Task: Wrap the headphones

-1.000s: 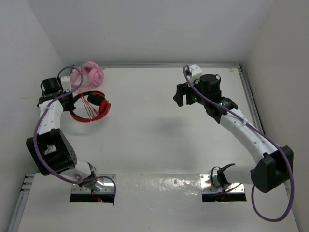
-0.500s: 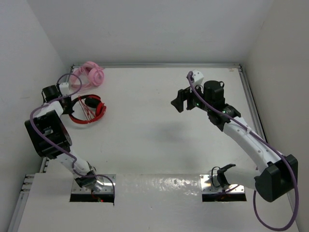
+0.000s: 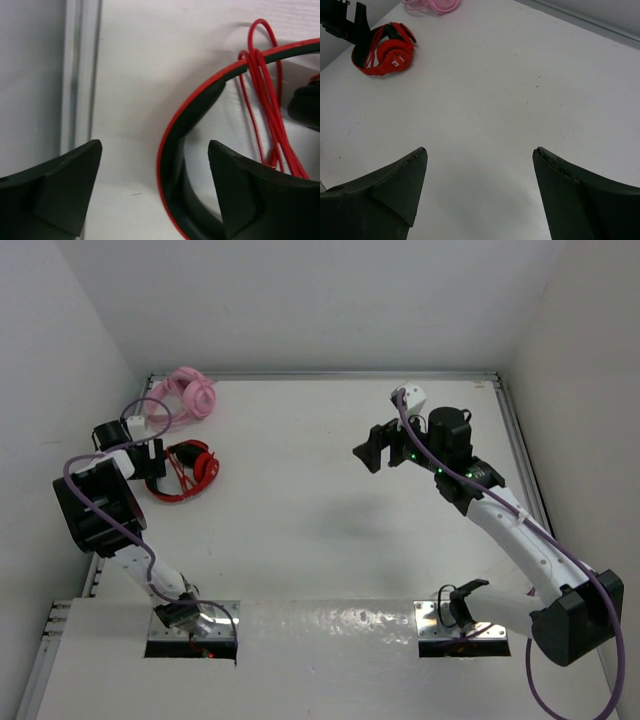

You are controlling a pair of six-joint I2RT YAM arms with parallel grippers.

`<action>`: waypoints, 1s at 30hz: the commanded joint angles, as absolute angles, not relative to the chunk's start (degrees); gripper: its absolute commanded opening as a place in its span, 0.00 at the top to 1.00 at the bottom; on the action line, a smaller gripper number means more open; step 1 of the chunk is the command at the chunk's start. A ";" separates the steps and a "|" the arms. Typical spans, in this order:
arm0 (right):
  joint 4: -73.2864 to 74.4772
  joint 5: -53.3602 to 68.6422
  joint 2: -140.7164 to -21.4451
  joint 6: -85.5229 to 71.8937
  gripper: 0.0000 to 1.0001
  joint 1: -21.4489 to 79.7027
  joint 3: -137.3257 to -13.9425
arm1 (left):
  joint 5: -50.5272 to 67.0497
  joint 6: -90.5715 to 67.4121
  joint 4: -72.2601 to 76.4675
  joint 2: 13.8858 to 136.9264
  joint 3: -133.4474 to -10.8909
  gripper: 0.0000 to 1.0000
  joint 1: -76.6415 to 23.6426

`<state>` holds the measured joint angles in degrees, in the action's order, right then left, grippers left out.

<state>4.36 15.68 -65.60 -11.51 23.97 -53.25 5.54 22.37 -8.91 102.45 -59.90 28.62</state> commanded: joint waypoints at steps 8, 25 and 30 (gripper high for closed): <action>7.72 7.40 -64.86 -10.99 0.08 23.73 -53.61 | -6.85 18.91 -12.64 90.30 -66.53 0.02 29.44; 9.76 -13.01 -56.78 -19.60 0.01 23.56 -33.32 | -20.57 14.41 -21.90 67.00 -44.57 0.00 29.44; 10.37 -14.15 -54.76 -19.34 0.01 23.55 -31.47 | -19.95 15.03 -19.07 61.18 -38.67 0.00 29.53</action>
<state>12.12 -11.70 -56.25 -18.31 23.73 -31.90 -18.85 15.97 -23.92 64.45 -39.13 28.97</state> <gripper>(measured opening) 0.986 0.997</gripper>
